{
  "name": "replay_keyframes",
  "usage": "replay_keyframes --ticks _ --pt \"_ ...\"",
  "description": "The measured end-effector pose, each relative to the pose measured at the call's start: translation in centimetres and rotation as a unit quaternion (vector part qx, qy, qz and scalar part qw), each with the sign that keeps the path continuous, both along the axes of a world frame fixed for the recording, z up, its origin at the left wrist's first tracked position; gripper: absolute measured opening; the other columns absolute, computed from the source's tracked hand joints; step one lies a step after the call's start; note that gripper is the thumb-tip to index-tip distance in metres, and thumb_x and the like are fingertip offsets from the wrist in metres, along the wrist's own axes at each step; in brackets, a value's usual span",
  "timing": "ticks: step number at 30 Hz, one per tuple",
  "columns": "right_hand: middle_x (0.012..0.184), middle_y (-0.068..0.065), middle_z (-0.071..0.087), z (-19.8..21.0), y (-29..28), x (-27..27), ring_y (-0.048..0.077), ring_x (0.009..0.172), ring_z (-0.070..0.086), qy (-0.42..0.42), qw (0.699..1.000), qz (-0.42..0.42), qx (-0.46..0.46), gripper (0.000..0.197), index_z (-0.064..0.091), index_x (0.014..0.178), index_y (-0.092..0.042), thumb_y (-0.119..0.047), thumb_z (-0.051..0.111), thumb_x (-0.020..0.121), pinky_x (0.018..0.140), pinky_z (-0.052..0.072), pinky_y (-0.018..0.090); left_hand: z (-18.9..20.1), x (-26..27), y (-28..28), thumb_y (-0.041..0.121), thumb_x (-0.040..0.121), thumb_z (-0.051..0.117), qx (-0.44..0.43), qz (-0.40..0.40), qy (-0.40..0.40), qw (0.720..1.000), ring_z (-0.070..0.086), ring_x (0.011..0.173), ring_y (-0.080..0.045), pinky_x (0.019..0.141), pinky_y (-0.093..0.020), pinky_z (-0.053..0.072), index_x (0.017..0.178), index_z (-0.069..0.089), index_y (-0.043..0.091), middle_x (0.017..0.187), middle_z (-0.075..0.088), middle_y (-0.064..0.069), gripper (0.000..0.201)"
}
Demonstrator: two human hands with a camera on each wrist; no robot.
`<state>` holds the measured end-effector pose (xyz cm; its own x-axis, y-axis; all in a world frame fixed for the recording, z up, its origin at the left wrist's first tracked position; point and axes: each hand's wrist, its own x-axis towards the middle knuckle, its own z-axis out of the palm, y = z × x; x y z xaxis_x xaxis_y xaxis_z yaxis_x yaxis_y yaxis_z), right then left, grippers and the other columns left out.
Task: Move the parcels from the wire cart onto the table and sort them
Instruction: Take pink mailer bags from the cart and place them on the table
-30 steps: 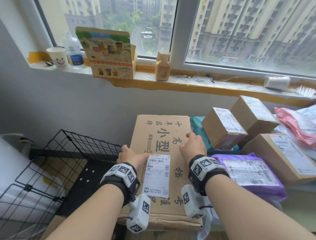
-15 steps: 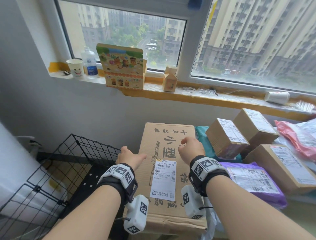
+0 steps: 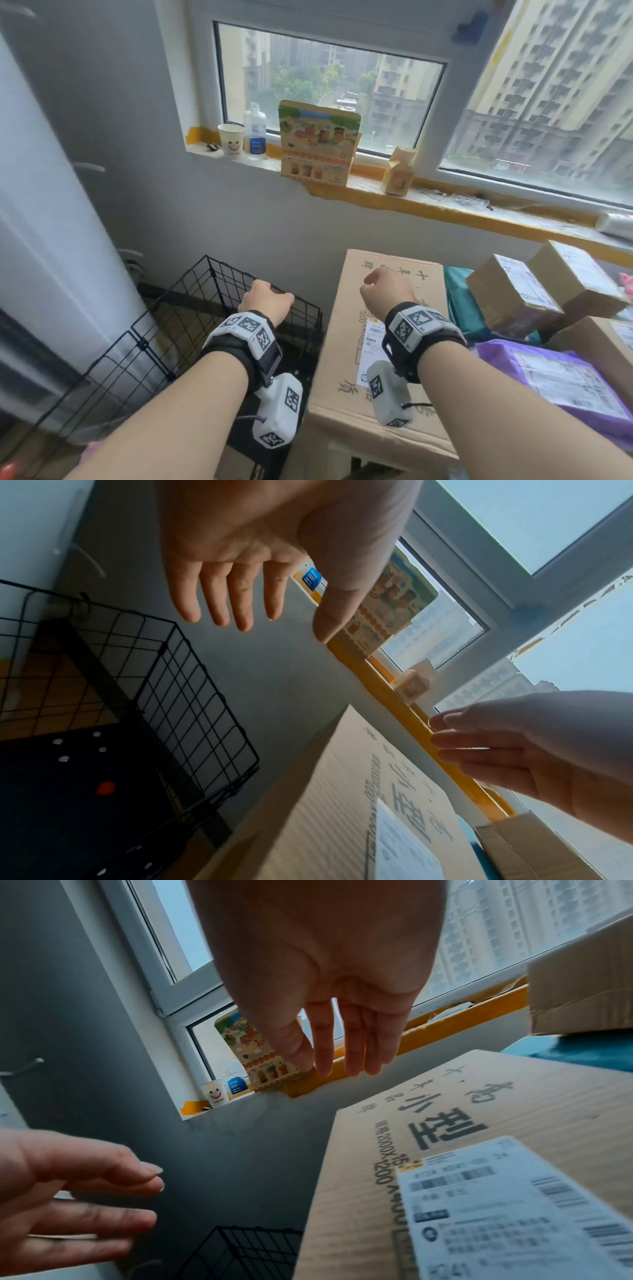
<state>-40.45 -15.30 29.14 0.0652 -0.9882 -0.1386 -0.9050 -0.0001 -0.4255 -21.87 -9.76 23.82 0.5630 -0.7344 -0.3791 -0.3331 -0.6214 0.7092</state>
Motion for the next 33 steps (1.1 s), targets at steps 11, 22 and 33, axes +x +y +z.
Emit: replay_keyframes --ticks 11,22,33 --pt "0.114 0.010 0.067 -1.2 2.3 9.0 0.030 0.107 0.060 -0.013 0.997 0.082 0.009 0.027 0.068 0.106 -0.009 -0.017 0.049 0.087 0.094 0.049 0.035 -0.3 7.7 5.4 0.029 0.085 0.063 -0.003 0.074 -0.010 0.997 0.048 0.127 -0.028 0.105 -0.033 0.036 0.137 0.045 0.013 0.140 0.050 -0.008 0.057" --pt "0.108 0.005 0.067 -4.8 5.7 19.6 0.024 0.099 0.061 -0.030 0.982 0.175 0.063 0.023 0.066 0.106 -0.017 -0.020 0.050 0.089 0.087 0.049 0.032 -4.1 16.6 12.6 0.026 0.080 0.059 0.035 0.177 0.011 0.984 0.056 0.115 -0.038 0.095 -0.041 0.045 0.127 0.052 0.000 0.129 0.057 -0.020 0.054" --pt "0.104 0.003 0.066 -11.1 6.3 29.9 0.015 0.081 0.056 0.007 0.945 0.296 0.140 0.022 0.065 0.108 -0.017 -0.020 0.050 0.093 0.071 0.045 0.025 -10.2 23.0 18.2 0.022 0.088 0.059 0.088 0.338 0.049 0.936 0.052 0.121 -0.031 0.094 -0.033 0.040 0.138 0.044 0.007 0.136 0.052 -0.012 0.054"
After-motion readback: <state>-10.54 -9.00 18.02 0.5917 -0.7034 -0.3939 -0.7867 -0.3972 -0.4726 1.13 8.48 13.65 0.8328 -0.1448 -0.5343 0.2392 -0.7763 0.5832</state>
